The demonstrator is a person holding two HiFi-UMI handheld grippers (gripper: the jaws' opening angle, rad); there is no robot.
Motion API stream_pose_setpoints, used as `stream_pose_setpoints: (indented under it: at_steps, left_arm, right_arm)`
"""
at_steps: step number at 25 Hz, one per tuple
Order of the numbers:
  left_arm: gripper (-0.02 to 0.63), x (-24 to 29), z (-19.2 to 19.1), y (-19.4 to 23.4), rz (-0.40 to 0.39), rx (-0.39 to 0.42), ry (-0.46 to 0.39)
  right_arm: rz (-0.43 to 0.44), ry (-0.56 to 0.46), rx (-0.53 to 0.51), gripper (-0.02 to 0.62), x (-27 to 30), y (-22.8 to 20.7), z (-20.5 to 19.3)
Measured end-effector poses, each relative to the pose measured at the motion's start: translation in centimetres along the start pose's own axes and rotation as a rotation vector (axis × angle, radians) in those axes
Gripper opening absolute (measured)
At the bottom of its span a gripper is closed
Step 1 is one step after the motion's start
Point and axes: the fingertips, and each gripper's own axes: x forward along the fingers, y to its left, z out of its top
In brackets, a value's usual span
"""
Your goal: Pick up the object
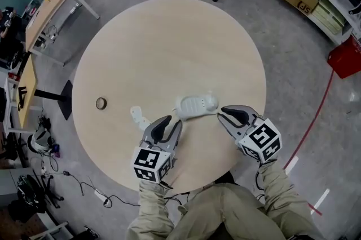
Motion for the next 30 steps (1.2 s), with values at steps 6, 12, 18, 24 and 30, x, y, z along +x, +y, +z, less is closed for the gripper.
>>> stream_pose_setpoints:
  at_steps: [6,12,18,24,30]
  left_arm:
    - [0.287,4.3,-3.3,1.9,0.000,-0.063,0.135]
    - [0.360,6.2,-4.4,2.9,-0.024,-0.147,0.171]
    - [0.365,7.5,-4.2,2.6,-0.075,-0.145,0.190]
    - [0.379,8.3,-4.4,2.5,-0.105,-0.218,0.216]
    - [0.388,10.2,-5.7,1.6,-0.109,-0.189,0.294]
  right_arm:
    - [-0.002,0.092,0.036,0.206,3.4,-2.3,-2.2]
    - [-0.029,0.151,0.102,0.264,5.9,-3.8,-3.6]
    - [-0.060,0.170,0.191,0.262,7.4,-5.4,-4.4]
    - [-0.116,0.222,0.226,0.262,8.6,-6.6,-4.8]
    - [-0.129,0.235,0.197,0.261,9.3,-7.1,-4.8]
